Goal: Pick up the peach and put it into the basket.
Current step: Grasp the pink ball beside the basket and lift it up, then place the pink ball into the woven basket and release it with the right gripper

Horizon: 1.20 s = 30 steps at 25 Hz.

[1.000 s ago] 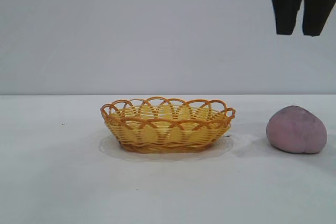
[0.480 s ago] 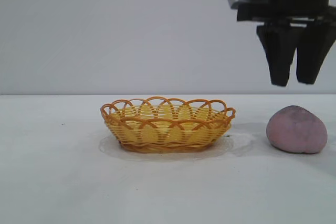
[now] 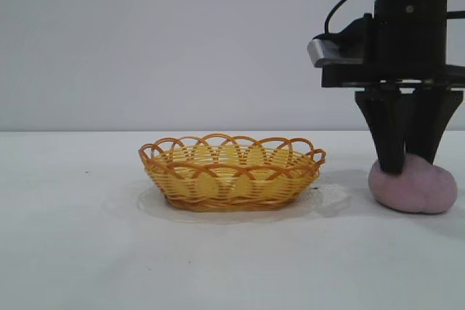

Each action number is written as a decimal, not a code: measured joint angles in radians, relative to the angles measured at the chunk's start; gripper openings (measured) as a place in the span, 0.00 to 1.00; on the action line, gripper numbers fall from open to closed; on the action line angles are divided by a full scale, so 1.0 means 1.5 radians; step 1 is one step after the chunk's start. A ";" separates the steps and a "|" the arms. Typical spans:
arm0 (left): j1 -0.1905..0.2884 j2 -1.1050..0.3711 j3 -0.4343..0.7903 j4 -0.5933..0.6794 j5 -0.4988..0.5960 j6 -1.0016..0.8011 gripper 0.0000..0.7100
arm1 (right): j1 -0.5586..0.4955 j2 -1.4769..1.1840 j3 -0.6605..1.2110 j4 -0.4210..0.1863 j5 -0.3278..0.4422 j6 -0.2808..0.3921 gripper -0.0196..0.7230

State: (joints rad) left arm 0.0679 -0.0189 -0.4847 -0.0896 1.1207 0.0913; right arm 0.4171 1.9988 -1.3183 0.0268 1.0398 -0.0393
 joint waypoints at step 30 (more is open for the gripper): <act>0.000 0.000 0.000 0.000 0.000 0.000 0.75 | 0.188 -0.020 -0.111 0.006 -0.063 -0.001 0.03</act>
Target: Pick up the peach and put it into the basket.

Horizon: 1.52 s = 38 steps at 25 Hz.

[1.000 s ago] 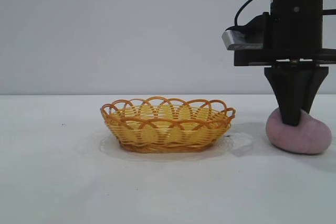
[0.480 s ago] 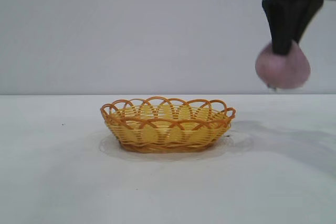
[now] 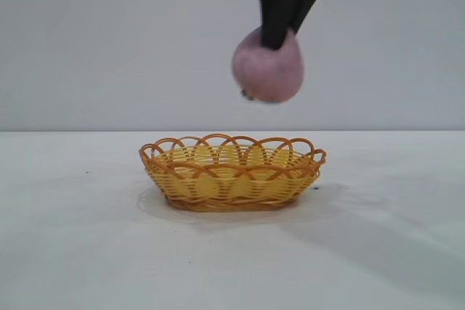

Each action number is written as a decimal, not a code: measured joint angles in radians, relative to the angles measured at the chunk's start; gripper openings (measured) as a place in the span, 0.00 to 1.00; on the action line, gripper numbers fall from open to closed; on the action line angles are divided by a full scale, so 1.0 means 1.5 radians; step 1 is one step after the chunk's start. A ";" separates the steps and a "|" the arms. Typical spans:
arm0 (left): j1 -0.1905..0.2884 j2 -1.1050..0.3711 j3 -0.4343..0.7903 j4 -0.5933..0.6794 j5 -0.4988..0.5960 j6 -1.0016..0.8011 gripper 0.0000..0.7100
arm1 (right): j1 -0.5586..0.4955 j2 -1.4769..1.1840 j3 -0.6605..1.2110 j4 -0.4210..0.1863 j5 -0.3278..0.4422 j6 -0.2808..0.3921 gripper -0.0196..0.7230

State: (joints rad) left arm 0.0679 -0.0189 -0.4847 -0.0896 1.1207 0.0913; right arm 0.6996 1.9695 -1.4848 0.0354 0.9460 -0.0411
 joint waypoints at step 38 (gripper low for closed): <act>0.000 0.000 0.000 0.000 0.000 0.000 0.75 | -0.283 -0.056 -0.001 -0.053 0.083 0.020 0.39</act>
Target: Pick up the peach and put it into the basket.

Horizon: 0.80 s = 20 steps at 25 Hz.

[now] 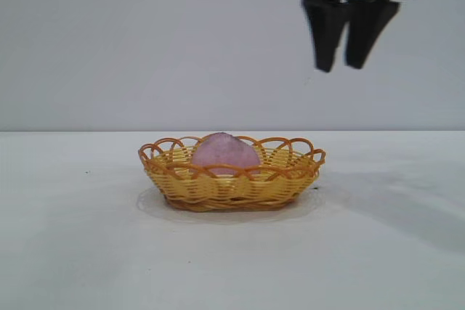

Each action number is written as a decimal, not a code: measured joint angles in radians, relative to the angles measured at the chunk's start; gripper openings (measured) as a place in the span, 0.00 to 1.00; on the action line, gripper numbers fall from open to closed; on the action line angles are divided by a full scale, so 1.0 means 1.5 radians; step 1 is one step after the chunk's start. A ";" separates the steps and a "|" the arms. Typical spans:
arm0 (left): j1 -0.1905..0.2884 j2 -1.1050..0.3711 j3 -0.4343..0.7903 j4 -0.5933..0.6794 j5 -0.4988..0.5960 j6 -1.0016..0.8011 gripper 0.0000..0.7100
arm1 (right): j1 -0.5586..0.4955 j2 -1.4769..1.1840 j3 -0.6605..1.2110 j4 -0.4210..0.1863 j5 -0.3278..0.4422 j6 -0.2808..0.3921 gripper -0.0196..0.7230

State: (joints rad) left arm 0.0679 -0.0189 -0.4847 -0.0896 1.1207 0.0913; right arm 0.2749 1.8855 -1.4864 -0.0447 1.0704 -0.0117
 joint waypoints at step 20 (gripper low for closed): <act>0.000 0.000 0.000 0.000 0.000 0.000 0.75 | -0.073 -0.315 0.089 0.022 0.089 0.010 0.39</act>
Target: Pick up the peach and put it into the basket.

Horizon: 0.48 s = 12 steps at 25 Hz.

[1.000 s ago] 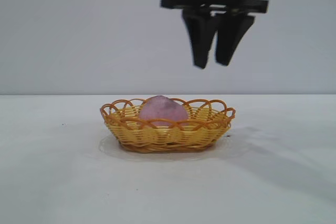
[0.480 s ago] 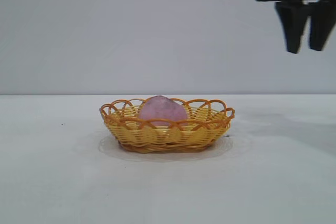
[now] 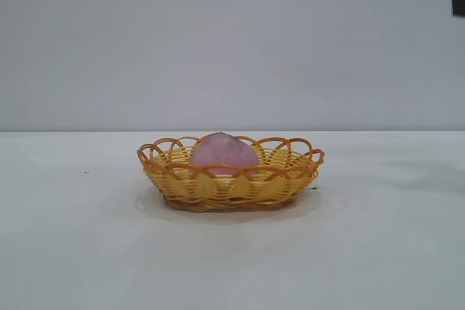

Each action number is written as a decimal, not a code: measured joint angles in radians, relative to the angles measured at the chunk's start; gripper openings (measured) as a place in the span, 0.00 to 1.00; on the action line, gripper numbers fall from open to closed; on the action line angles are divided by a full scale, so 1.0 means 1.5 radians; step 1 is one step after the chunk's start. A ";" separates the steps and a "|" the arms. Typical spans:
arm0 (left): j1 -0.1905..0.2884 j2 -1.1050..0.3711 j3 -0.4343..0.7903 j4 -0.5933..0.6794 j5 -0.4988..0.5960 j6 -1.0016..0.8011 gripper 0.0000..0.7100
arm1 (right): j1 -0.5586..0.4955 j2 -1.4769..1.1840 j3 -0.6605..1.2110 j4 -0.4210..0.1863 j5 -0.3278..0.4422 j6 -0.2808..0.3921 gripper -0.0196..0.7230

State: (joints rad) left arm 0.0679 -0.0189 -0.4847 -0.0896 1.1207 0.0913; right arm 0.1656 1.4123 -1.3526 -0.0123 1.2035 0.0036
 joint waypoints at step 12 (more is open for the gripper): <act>0.000 0.000 0.000 0.000 0.000 0.000 0.75 | 0.000 -0.388 0.271 0.001 0.008 0.024 0.39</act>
State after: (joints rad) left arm 0.0679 -0.0189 -0.4847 -0.0896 1.1207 0.0913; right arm 0.1656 0.8304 -0.9463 -0.0109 1.2156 0.0403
